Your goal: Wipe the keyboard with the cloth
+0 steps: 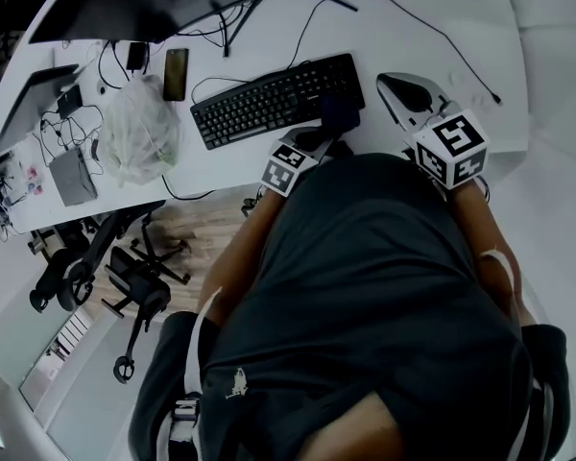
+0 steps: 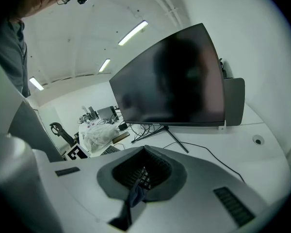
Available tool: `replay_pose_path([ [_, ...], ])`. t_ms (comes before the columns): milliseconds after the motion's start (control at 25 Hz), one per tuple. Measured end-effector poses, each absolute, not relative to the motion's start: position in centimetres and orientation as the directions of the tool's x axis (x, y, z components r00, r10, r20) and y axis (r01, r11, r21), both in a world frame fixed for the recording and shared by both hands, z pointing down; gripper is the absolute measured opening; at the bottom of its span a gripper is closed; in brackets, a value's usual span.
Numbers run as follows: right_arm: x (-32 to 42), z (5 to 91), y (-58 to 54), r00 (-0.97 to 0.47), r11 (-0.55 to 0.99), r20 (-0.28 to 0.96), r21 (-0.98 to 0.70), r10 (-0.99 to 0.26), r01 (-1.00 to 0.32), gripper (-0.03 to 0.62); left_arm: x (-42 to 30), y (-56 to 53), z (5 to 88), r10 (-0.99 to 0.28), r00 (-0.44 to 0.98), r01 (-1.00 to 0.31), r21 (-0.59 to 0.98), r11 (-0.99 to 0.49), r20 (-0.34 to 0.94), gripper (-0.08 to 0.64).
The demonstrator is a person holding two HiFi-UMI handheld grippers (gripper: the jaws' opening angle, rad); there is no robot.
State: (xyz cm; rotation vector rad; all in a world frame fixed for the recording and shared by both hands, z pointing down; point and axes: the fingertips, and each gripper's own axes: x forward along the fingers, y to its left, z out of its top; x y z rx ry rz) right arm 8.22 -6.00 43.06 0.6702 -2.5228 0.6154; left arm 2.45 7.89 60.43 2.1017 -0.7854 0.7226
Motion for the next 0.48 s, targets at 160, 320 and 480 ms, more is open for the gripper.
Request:
replay_pose_path([
  [160, 6.4, 42.9, -5.5, -0.784, 0.799, 0.53, -0.293, -0.322, -0.525, 0.009, 1.3, 7.4, 59.9, -0.331, 0.654, -0.733, 0.461, -0.501, 0.68, 0.04],
  [320, 3.9, 42.3, -4.7, -0.788, 0.825, 0.541, -0.272, -0.294, -0.494, 0.009, 0.0, 7.8, 59.5, -0.344, 0.663, -0.731, 0.479, -0.485, 0.665, 0.04],
  [480, 1.8, 42.7, -4.3, -0.785, 0.834, 0.554, -0.266, -0.277, -0.483, 0.009, -1.7, 8.3, 59.7, -0.346, 0.67, -0.727, 0.485, -0.487, 0.657, 0.04],
])
